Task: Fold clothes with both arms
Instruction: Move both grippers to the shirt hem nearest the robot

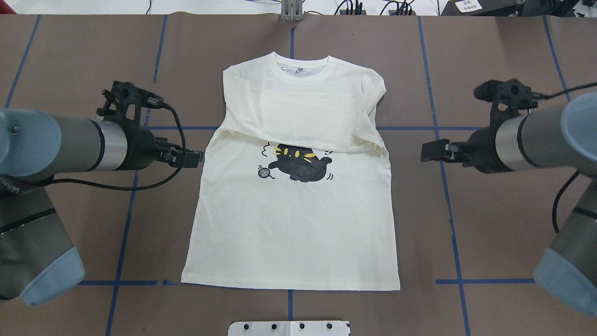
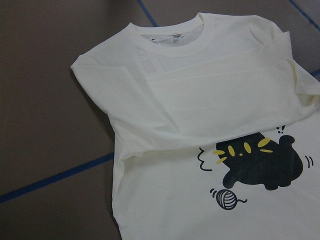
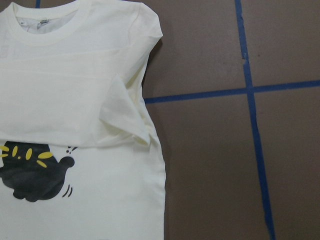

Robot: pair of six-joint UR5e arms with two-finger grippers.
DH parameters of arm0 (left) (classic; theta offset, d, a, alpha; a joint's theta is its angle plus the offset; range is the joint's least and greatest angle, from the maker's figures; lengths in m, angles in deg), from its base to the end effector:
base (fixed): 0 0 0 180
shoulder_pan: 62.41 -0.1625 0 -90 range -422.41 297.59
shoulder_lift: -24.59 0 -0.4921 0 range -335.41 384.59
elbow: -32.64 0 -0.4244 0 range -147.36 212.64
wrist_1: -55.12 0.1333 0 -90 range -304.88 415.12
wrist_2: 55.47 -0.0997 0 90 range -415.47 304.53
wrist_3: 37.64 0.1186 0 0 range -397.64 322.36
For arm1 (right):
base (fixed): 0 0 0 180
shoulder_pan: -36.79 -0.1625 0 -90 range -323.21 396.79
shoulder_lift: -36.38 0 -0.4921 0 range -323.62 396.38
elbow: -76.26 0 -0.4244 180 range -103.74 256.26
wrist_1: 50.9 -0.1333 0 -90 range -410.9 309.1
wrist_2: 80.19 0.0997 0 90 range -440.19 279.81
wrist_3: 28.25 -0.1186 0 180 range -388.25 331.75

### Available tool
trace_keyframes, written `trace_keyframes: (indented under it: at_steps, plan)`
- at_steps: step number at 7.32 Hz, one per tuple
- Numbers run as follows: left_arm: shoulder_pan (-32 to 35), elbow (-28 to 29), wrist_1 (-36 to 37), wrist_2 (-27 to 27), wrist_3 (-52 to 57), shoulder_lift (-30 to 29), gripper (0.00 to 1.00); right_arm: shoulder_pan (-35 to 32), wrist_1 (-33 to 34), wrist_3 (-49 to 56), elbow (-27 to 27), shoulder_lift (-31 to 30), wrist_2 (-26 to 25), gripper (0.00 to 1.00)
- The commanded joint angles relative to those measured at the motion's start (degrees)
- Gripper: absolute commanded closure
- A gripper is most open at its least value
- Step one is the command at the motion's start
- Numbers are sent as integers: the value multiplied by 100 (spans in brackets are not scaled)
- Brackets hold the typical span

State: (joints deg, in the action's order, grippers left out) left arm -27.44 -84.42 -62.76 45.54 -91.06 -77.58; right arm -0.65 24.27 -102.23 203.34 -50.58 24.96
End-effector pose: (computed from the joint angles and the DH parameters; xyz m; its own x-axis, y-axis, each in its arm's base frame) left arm 0.4106 -0.4222 0.3286 0.5053 0.3604 -0.7841 0.1461 0.8598 0.4894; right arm -0.3361 -0.3862 0.3646 0.5533 0.0882 0.8283 -0.2749 0.9580 0.0817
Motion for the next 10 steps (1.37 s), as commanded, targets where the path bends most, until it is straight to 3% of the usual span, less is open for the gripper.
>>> trace_keyframes:
  at_steps: [1,2,3,7,9,10]
  plan:
    - [-1064,-248,-330,-734,-1978,592,13,1715,-318,-2128,745,-663,-1517,4]
    - [-1593,-239,-480,-1176,-2771,742,27,2332,-318,-2869,809,-682,-2054,4]
    - [-2007,-230,-473,-1571,-3144,909,30,2895,-310,-3007,810,-725,-2791,2]
    - [-2564,-46,-113,-1786,-3192,1113,31,2989,-310,-3017,810,-726,-2886,0]
    - [-2740,15,-103,-1786,-3462,1095,42,2989,-310,-3017,810,-726,-2895,0]
    - [-2828,33,-112,-1795,-3656,1086,42,2989,-310,-3017,810,-726,-2895,0]
